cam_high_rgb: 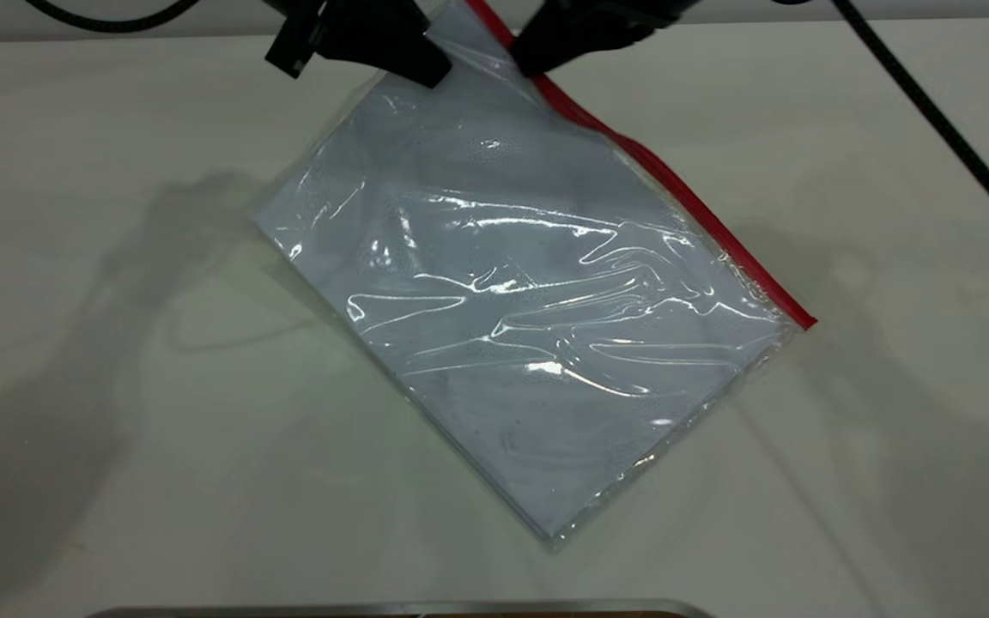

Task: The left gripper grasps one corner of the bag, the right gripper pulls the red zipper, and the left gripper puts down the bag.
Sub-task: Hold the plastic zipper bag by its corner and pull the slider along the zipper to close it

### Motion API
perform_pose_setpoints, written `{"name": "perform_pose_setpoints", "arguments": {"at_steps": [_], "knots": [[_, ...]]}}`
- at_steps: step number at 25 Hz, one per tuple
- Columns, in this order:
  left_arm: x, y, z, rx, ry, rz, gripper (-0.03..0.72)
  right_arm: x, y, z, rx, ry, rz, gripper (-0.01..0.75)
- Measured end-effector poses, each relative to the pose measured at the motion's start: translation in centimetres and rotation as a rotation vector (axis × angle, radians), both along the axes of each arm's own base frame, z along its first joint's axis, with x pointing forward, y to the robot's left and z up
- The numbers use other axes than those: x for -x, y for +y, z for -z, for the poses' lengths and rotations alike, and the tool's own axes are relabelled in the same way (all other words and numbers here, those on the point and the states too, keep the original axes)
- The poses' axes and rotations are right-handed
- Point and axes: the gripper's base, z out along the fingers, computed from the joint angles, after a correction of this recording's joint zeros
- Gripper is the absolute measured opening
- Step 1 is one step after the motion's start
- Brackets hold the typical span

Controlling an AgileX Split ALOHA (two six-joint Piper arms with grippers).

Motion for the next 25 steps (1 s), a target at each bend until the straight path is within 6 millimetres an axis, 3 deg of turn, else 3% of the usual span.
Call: {"name": "perform_pose_setpoints", "arguments": {"at_steps": [10, 25], "knots": [[-0.1, -0.3, -0.1, 0.018, 0.017, -0.030, 0.052, -0.2, -2.5, 0.7, 0.086, 0.038, -0.018, 0.036], [-1.0, 0.3, 0.0, -0.006, 0.057, -0.179, 0.052, 0.9, -5.7, 2.3, 0.373, 0.214, 0.000, 0.044]]}}
